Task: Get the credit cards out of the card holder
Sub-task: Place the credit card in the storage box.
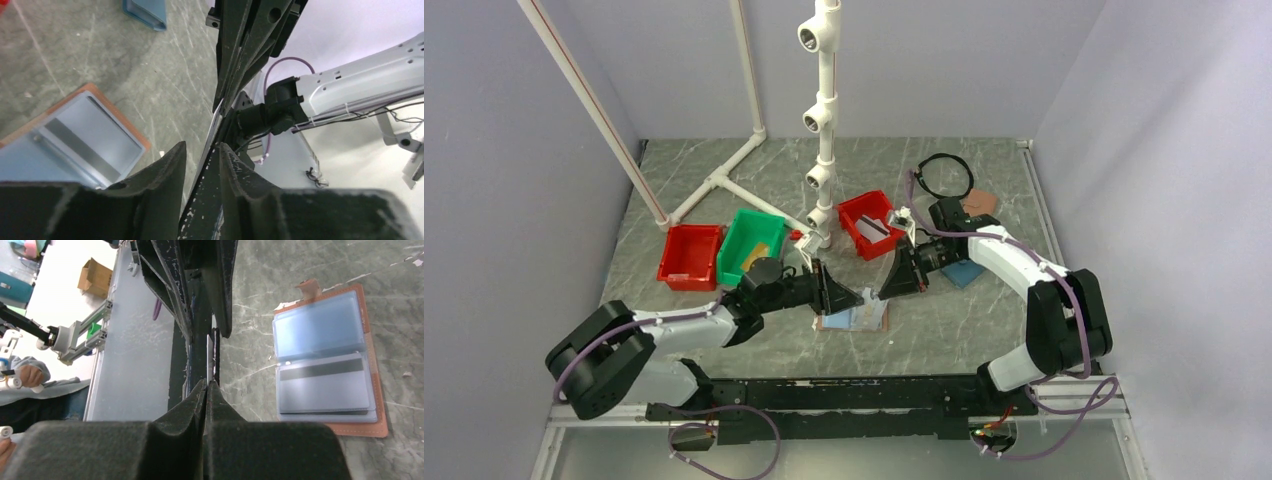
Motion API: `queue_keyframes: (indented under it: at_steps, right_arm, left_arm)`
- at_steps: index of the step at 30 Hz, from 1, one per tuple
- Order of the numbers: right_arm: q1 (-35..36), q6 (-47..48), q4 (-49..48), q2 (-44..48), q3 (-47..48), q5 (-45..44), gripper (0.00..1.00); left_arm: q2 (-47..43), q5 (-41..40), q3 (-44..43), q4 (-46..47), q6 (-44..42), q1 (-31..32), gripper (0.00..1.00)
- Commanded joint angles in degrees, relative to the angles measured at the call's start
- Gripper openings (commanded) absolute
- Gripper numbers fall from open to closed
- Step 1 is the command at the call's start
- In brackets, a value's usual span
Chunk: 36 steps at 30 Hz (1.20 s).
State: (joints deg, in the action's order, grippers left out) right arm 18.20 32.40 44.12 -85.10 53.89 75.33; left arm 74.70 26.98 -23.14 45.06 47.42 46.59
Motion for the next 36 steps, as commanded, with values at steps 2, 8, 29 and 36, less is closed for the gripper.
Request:
queue_keyframes:
  at_steps: [2, 8, 29, 36]
  right_arm:
    - [-1.4, 5.3, 5.4, -0.1, 5.2, -1.0, 0.00]
    - [-6.8, 4.4, 6.1, 1.7, 9.5, -4.8, 0.00]
    - [-8.4, -23.8, -19.5, -8.5, 27.8, -33.4, 0.00]
    - [-6.6, -22.0, -16.2, -14.7, 33.1, -35.6, 0.00]
  left_arm:
    - [-6.0, -7.9, -1.1, -7.4, -0.6, 0.0, 0.52]
    - [-14.9, -18.6, 3.5, -16.3, 2.1, -0.3, 0.98]
    - [-37.7, -24.3, 8.7, -37.5, 3.8, -1.1, 0.99]
    - [-36.7, -23.8, 7.2, -39.9, 2.5, -1.1, 1.00]
